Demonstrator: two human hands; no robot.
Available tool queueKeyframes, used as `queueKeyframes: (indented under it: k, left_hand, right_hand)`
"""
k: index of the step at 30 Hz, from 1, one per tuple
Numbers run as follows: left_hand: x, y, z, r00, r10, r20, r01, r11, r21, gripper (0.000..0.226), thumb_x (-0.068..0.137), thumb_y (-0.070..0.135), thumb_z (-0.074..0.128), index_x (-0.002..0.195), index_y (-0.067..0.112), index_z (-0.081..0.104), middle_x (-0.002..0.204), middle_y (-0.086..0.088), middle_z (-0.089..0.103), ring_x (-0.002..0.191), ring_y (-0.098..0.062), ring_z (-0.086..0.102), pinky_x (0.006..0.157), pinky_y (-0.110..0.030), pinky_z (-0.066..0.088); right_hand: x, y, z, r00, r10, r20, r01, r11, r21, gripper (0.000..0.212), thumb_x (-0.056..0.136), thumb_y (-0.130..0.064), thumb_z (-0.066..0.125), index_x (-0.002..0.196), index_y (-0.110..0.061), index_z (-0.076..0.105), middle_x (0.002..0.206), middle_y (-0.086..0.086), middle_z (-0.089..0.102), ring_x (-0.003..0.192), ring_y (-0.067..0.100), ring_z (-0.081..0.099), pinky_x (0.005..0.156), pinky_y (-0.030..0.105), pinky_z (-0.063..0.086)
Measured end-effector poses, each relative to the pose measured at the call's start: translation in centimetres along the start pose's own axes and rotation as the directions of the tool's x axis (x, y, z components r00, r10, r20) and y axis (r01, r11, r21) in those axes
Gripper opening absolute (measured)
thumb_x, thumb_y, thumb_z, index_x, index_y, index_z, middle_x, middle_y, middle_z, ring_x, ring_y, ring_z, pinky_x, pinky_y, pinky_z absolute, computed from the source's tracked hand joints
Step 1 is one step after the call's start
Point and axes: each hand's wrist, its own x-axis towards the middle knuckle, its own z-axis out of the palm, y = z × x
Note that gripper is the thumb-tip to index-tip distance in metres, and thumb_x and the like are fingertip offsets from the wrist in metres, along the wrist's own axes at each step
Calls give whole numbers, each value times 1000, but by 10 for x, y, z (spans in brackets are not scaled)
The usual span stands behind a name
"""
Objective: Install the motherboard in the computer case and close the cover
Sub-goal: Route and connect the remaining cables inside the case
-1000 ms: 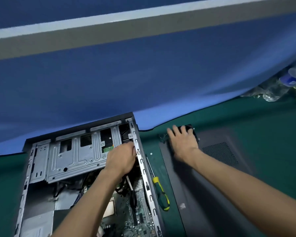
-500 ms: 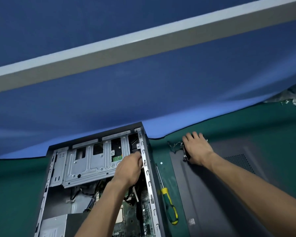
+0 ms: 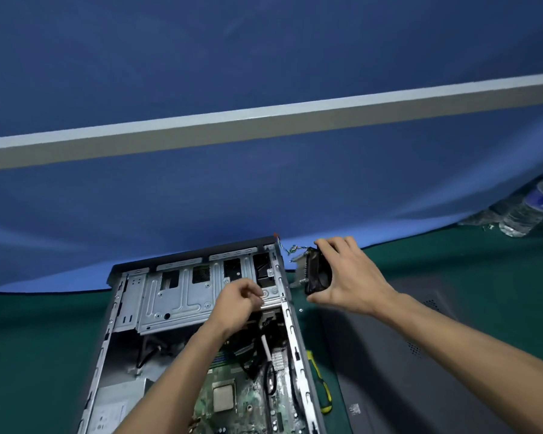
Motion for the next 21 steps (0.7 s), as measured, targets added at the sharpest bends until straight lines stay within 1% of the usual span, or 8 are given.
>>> queueKeyframes:
  k: [3, 6, 8, 12, 14, 16, 18, 21]
  left_hand:
    - [-15, -17, -26, 1000, -7, -28, 4, 996, -93, 30, 82, -14, 55, 69, 12, 60, 66, -6, 61, 60, -16, 54, 54, -22, 43]
    - [-29, -43, -49, 998, -57, -16, 55, 994, -98, 28, 87, -10, 48, 70, 10, 58, 64, -7, 59, 56, -17, 51, 48, -23, 40]
    - [-39, -59, -59, 993, -116, 16, 117, 987, -112, 25, 90, -6, 47, 73, 8, 57, 64, -7, 59, 53, -17, 51, 46, -22, 39]
    - [-60, -81, -70, 978, -210, -14, 188, 904, -383, 20, 94, -4, 44, 79, 2, 56, 62, -13, 58, 47, -18, 52, 42, -24, 45]
    - [-68, -87, -73, 964, -266, 23, 243, 839, -486, 18, 95, 1, 44, 83, 0, 57, 63, -14, 60, 46, -17, 56, 42, -24, 50]
    - [-74, -88, -77, 948, -302, 100, 306, 783, -542, 25, 99, 15, 43, 87, 1, 58, 68, -14, 65, 52, -19, 62, 47, -27, 54]
    - [-77, -86, -85, 929, -331, 164, 361, 719, -594, 41, 102, 32, 36, 90, 1, 60, 75, -16, 67, 60, -24, 65, 50, -31, 54]
    - [-79, -87, -97, 928, -329, 173, 358, 667, -653, 56, 101, 44, 31, 97, -3, 61, 83, -20, 68, 65, -27, 66, 47, -30, 53]
  right_hand:
    - [-6, -35, -4, 1000, -16, -22, 16, 1000, 15, 97, 61, -61, 75, 138, -17, 35, 127, -7, 40, 114, 13, 28, 90, 27, 40]
    - [-9, -71, 0, 1000, -10, -19, 11, 999, 50, 101, 60, -63, 75, 141, -18, 33, 128, -8, 39, 115, 9, 25, 89, 25, 39]
    - [-11, -93, 5, 1000, 3, -3, -3, 998, 66, 106, 60, -65, 75, 144, -18, 30, 132, -8, 38, 119, 8, 25, 93, 26, 40]
    - [-19, -134, 16, 1000, 18, 26, -20, 996, 86, 113, 54, -72, 70, 146, -23, 28, 136, -12, 37, 122, 4, 24, 95, 28, 40]
    - [-24, -152, 23, 998, 9, 61, -16, 994, 106, 114, 52, -74, 71, 146, -24, 28, 138, -12, 38, 124, 4, 26, 97, 28, 39]
    - [-28, -167, 33, 993, 8, 122, -22, 993, 118, 117, 51, -75, 72, 147, -24, 28, 141, -11, 38, 129, 7, 28, 103, 29, 36]
    - [-30, -177, 43, 981, 26, 191, -54, 988, 144, 119, 51, -74, 73, 148, -22, 28, 145, -8, 38, 132, 9, 30, 107, 27, 32]
    - [-34, -183, 62, 951, 74, 299, -129, 978, 167, 123, 51, -73, 75, 149, -19, 26, 151, -2, 34, 138, 15, 30, 112, 31, 30]
